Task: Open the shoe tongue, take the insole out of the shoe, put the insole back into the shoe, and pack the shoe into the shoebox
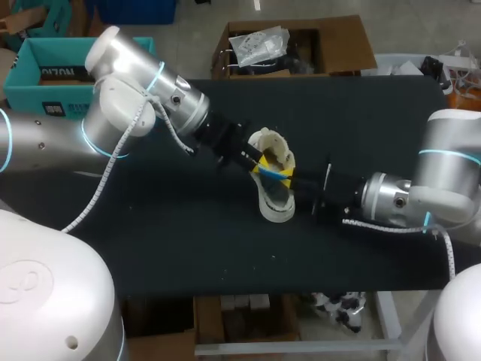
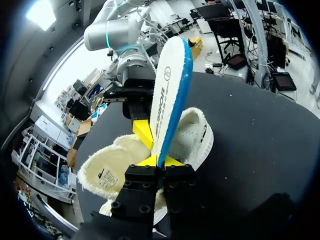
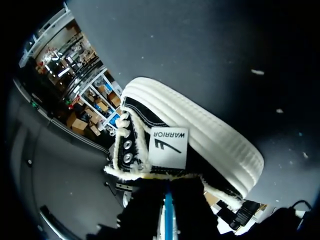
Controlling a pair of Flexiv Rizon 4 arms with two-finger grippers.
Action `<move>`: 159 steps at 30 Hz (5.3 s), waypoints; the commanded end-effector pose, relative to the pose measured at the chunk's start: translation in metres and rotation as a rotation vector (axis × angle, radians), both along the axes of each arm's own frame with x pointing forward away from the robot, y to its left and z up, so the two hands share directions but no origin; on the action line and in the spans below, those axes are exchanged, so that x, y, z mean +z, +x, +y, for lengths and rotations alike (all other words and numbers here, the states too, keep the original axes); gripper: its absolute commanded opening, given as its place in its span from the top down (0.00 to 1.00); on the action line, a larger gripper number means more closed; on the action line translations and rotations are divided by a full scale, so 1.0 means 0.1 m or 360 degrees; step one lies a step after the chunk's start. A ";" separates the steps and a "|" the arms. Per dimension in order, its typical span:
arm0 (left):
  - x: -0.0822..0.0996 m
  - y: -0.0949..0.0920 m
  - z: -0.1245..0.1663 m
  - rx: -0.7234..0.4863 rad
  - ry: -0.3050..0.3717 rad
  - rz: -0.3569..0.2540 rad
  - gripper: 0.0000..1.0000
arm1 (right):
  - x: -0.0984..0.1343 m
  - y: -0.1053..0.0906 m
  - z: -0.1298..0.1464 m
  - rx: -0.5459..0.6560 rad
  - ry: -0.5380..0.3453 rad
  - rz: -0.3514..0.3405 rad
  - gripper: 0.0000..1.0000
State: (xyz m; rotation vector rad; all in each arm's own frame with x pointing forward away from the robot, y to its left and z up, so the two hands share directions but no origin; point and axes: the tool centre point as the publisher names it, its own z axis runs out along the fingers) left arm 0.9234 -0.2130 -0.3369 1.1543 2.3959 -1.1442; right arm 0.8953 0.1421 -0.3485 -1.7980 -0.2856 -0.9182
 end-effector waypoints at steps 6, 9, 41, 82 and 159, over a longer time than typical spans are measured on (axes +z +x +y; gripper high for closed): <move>0.13 -0.11 0.03 -0.0041 -0.0100 -0.0044 0.63 | -0.02 0.02 -0.04 -0.0012 -0.0008 0.0009 1.00; 0.22 -0.17 0.04 -0.0052 -0.0144 -0.0068 0.80 | -0.02 0.02 -0.07 -0.0024 -0.0012 0.0013 1.00; 0.17 -0.17 -0.03 -0.0063 -0.0123 -0.0082 1.00 | 0.25 -0.28 0.05 0.0062 -0.0066 -0.0090 1.00; 0.10 -0.14 -0.09 -0.0065 -0.0163 -0.0099 1.00 | 0.07 -0.11 -0.07 -0.0016 -0.0111 -0.0076 0.48; 0.05 -0.13 -0.08 -0.0080 -0.0207 -0.0060 0.56 | -0.04 -0.16 0.01 0.0027 -0.0234 -0.0087 1.00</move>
